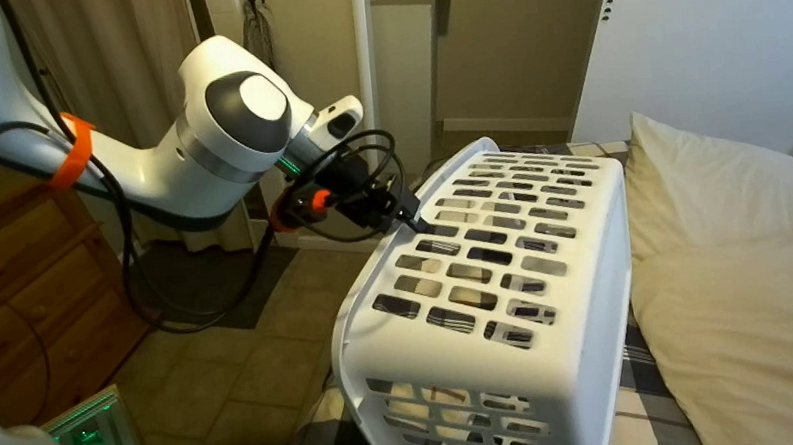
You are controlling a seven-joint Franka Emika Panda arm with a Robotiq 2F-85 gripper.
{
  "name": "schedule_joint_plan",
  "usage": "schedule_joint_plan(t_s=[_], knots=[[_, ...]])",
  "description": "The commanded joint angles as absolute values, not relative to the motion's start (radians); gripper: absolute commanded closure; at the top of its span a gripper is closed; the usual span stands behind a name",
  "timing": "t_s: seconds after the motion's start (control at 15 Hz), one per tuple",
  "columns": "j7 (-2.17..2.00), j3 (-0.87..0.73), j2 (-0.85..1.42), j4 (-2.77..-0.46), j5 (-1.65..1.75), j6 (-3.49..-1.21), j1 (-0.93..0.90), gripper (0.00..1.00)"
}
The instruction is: Place the white basket upright.
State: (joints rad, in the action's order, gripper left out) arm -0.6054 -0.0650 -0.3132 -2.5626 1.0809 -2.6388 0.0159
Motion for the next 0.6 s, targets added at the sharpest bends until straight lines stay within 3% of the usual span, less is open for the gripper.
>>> schedule_joint_plan(t_s=[0.0, 0.53], knots=[[-0.661, -0.040, -0.352, -2.568, 1.136, -2.542, 0.040, 0.01], [-0.762, 0.013, -0.323, -2.544, 1.303, -2.413, 0.061, 0.00]])
